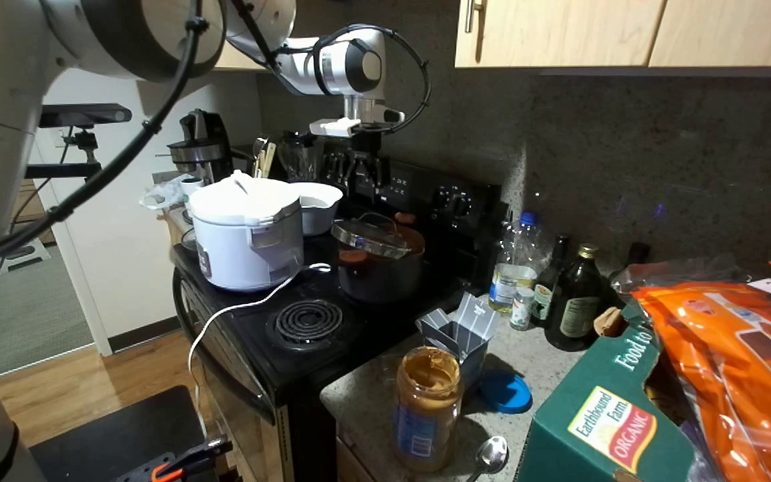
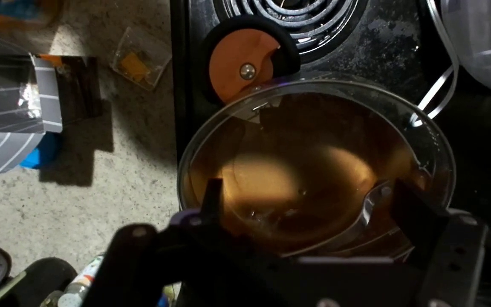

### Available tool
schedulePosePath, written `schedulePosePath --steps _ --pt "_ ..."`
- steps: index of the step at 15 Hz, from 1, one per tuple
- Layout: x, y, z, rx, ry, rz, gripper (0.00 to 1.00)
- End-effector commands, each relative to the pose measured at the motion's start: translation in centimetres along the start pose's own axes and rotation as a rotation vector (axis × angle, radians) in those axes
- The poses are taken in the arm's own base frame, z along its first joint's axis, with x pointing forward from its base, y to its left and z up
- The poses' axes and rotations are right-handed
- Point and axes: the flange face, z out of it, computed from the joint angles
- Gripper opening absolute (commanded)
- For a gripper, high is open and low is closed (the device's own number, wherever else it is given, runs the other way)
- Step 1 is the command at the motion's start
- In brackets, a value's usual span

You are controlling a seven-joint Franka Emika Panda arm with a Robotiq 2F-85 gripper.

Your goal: Fix the lid on the pot.

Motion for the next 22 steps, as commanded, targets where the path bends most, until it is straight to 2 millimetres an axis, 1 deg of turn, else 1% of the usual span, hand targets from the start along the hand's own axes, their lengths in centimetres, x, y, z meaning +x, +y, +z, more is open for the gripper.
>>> schedulePosePath --steps 1,4,7,11,14,19,20,21,22 --pt "0.9 -1.1 0.6 0.014 -0.012 0.116 1.00" --pt "1.7 -2.2 1.5 0.031 -0.022 0.192 1.00" --pt "2.9 -2.7 2.3 0.028 -0.017 0.284 1.00" --pt "4.7 -2.5 3.3 0.007 0.002 0.401 1.00" --pt "5.8 -2.3 4.1 0.001 0.010 0.456 1.00" --pt "6.9 -2.2 5.1 -0.005 0.001 0.490 1.00" --pt "6.9 -2.3 5.3 -0.007 -0.005 0.491 0.97" --pt "7.0 -2.4 5.5 -0.011 -0.011 0.493 0.73" --pt "7.0 -2.4 5.6 -0.015 -0.016 0.493 0.72"
